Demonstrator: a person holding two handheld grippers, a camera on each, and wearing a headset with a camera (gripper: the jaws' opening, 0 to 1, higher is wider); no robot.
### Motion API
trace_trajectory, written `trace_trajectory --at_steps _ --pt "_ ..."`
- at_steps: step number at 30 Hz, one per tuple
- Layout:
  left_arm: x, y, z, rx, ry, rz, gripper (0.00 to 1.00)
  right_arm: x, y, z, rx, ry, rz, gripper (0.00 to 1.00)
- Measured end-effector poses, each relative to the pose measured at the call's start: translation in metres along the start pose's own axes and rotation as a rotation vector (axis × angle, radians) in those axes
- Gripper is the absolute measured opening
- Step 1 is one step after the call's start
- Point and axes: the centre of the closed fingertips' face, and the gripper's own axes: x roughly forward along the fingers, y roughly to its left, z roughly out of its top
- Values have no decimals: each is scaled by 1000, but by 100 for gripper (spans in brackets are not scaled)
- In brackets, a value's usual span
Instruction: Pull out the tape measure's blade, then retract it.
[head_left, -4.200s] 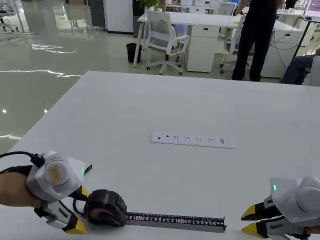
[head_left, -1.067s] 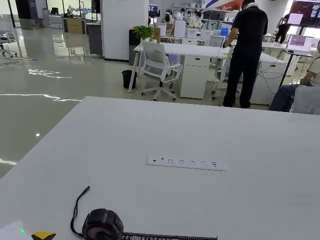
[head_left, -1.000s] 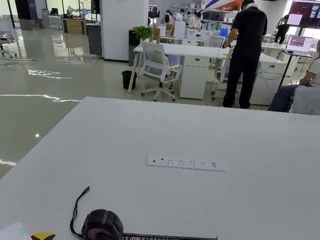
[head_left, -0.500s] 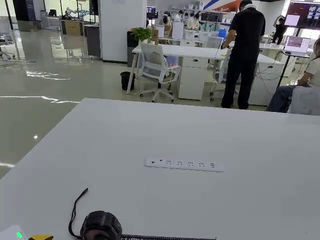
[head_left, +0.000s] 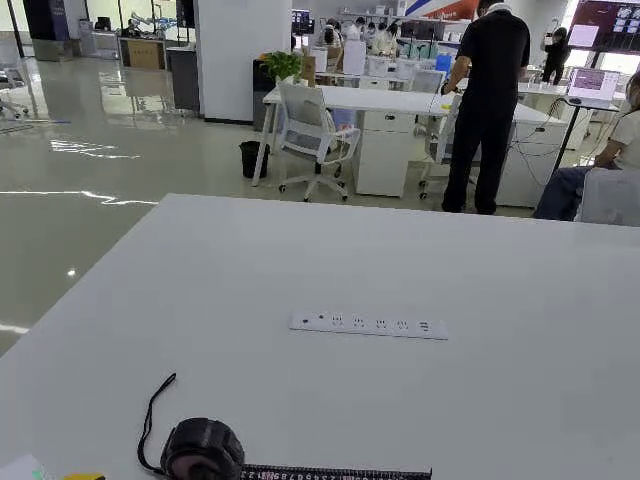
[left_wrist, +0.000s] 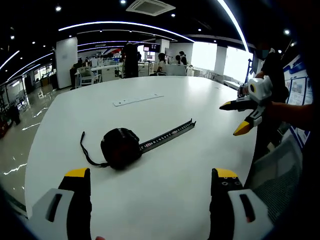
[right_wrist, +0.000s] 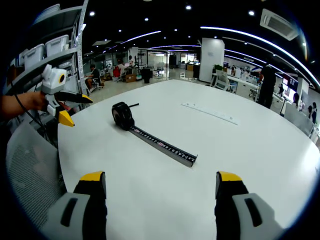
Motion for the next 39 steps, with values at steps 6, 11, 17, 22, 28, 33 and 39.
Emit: trace_trajectory --at_steps 6,11,17,22,28,33,39 --pt "3 5 8 -59 -31 85 97 3 2 -3 6 4 0 92" --pt "8 9 13 -89 -52 141 96 5 0 -4 9 4 3 92" --pt "15 14 17 -113 -53 181 96 7 -4 -2 7 -5 -3 89" --pt "20 21 20 -134 -51 236 96 11 -5 0 -35 -18 20 86" --pt "26 30 21 -163 -47 304 96 17 -12 2 -75 -22 43 83" --pt "30 36 18 -170 -34 353 98 22 -18 1 -112 -22 79 80" --pt "41 39 14 -176 -8 371 98 32 -20 -2 -210 -5 169 78"
